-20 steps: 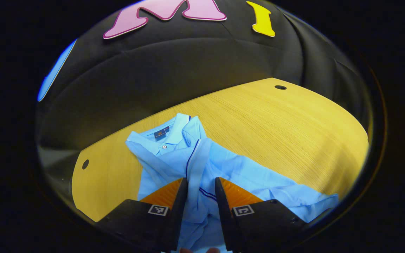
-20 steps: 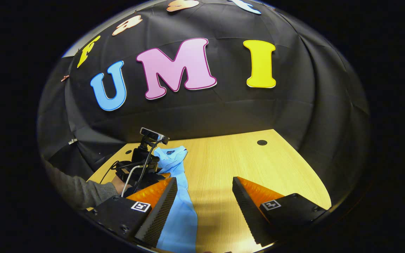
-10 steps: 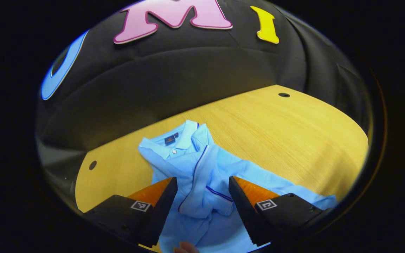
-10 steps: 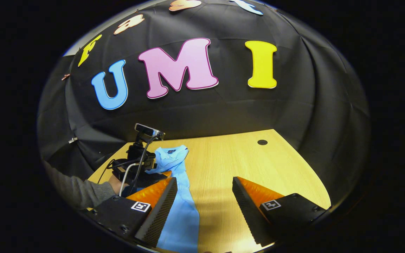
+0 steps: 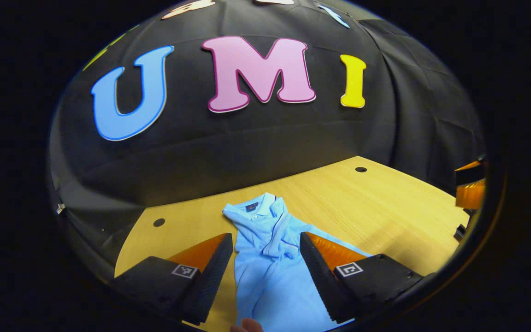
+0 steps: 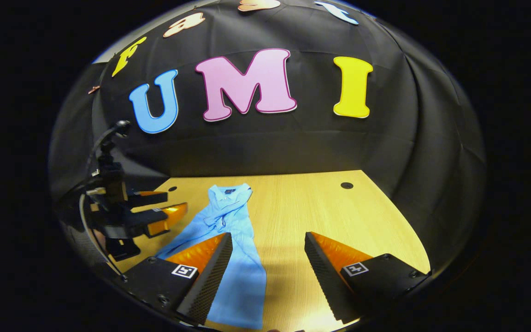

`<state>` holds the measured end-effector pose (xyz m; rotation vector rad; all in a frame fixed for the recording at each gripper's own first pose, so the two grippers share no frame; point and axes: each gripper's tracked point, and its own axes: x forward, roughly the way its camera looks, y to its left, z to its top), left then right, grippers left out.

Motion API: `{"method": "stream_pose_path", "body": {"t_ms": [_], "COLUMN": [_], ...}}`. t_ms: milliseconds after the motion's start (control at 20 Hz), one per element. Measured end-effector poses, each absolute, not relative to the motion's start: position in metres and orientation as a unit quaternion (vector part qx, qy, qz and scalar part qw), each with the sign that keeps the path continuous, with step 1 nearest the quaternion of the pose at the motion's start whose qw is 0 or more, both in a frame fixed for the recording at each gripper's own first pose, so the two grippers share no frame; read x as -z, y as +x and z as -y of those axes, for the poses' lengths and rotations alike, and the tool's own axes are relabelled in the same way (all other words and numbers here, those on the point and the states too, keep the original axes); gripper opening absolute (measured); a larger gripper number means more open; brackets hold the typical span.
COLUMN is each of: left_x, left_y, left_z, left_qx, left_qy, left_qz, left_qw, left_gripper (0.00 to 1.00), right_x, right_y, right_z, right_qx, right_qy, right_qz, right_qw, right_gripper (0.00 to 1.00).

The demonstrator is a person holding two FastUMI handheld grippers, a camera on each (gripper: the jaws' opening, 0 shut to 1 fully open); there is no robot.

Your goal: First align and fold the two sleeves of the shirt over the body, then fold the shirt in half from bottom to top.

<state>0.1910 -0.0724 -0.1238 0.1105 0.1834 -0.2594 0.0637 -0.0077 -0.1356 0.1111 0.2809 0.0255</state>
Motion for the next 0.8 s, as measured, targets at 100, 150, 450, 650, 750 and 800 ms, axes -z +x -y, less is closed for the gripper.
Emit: {"method": "stream_pose_path", "body": {"t_ms": [100,150,450,650,750,800], "left_x": [0.13,0.136,0.193,0.238,0.262,0.274], "left_y": [0.157,0.143,0.057,0.015,-0.002,-0.008], "left_z": [0.053,0.045,0.01,0.004,0.004,0.002], "left_qx": [0.119,0.115,0.101,0.098,0.099,0.098], "left_qy": [0.055,0.057,0.048,0.044,0.047,0.053], "left_qz": [-0.103,-0.112,-0.193,-0.242,-0.268,-0.28], "left_qw": [0.986,0.985,0.975,0.964,0.957,0.953], "left_gripper": [0.93,0.93,0.93,0.93,0.93,0.93], "right_x": [0.146,0.151,0.193,0.226,0.243,0.25], "right_y": [0.052,0.046,0.006,-0.017,-0.024,-0.029], "right_z": [-0.001,-0.005,-0.027,-0.038,-0.036,-0.037], "right_qx": [-0.018,-0.021,-0.036,-0.037,-0.032,-0.03], "right_qy": [0.049,0.045,0.031,0.03,0.029,0.029], "right_qz": [-0.153,-0.158,-0.209,-0.244,-0.262,-0.27], "right_qw": [0.987,0.986,0.977,0.969,0.964,0.962], "right_gripper": [0.98,0.98,0.98,0.98,0.98,0.98]}}
